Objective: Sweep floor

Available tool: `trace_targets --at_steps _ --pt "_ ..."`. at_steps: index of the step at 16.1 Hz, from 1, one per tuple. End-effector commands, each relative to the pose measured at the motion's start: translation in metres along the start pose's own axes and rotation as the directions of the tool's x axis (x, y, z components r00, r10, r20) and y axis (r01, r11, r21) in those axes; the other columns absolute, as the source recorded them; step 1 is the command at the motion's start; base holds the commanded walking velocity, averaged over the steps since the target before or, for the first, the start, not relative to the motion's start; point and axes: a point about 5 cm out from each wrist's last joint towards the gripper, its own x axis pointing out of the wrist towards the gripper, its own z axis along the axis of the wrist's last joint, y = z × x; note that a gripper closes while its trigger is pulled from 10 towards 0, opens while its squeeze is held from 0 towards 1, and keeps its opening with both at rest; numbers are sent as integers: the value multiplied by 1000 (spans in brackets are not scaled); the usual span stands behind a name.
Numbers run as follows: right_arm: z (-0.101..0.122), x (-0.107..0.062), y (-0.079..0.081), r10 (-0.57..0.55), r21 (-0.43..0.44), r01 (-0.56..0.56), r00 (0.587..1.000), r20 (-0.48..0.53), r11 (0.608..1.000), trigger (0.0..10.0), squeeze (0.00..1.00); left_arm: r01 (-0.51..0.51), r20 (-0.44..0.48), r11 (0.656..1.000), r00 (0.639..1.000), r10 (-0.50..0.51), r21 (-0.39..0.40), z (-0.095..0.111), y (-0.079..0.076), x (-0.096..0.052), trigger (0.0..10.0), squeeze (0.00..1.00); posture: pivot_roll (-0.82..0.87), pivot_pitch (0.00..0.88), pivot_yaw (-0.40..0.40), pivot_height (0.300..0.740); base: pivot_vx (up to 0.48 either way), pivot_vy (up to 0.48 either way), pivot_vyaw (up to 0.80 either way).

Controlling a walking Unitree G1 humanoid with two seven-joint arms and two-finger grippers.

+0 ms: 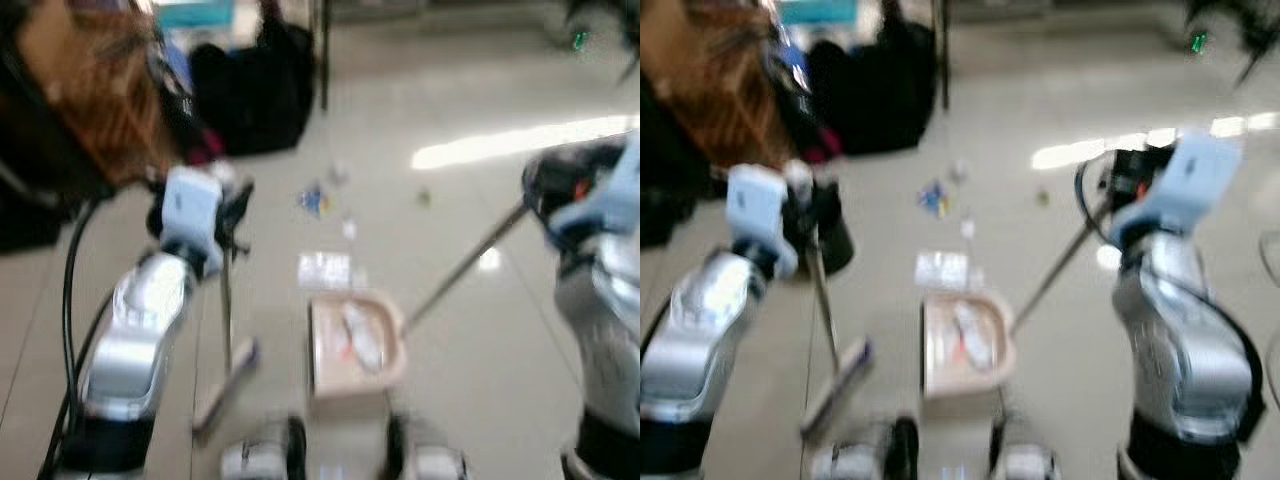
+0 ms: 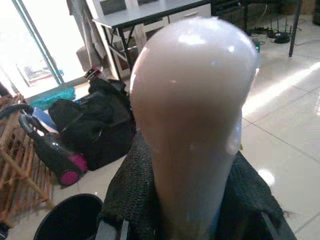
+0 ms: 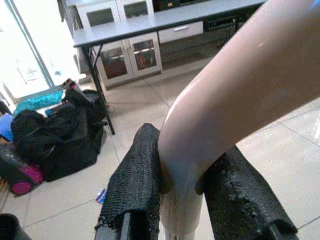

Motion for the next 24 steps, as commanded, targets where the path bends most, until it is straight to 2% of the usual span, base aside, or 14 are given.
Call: trace_targets --at_steps 1,7,11,13,15,16,20,24 --pt "5 -4 1 7 5 -7 1000 6 1000 10000 0 4 19 1000 1000 -4 16 7 -1 -4 10000 0 -79 233 50 740 0 360 0" --pt "3 -8 3 14 17 -14 1000 -26 1000 10000 0 -19 -4 1000 1000 19 3 5 0 -11 10000 0 -78 244 31 740 0 358 0" --pt "2 -11 7 25 26 -24 999 -39 999 10000 0 3 -27 998 1000 -2 68 3 -2 -15 10000 0 -74 245 15 740 0 -76 0" --pt "2 -11 9 32 28 -31 999 -41 999 10000 0 -5 -29 998 1000 6 59 3 -3 -17 10000 0 -74 244 9 740 0 -480 0" --pt "3 -10 9 33 29 -32 999 -39 999 10000 0 -25 -36 999 999 24 -23 0 -3 -18 10000 0 -76 242 9 740 0 0 0" --pt "5 -9 8 38 31 -36 999 -35 999 10000 0 -35 -44 999 998 35 5 0 -3 -17 10000 0 -78 235 11 740 0 0 0" --pt "11 -5 6 23 23 -23 999 -24 999 10000 0 -53 -44 998 998 54 19 0 -2 -16 10000 0 -82 227 16 740 0 0 0" --pt "32 6 7 23 35 -25 999 45 999 10000 0 -72 -34 997 997 73 8 0 -1 -12 10000 0 -92 222 17 740 215 0 0"
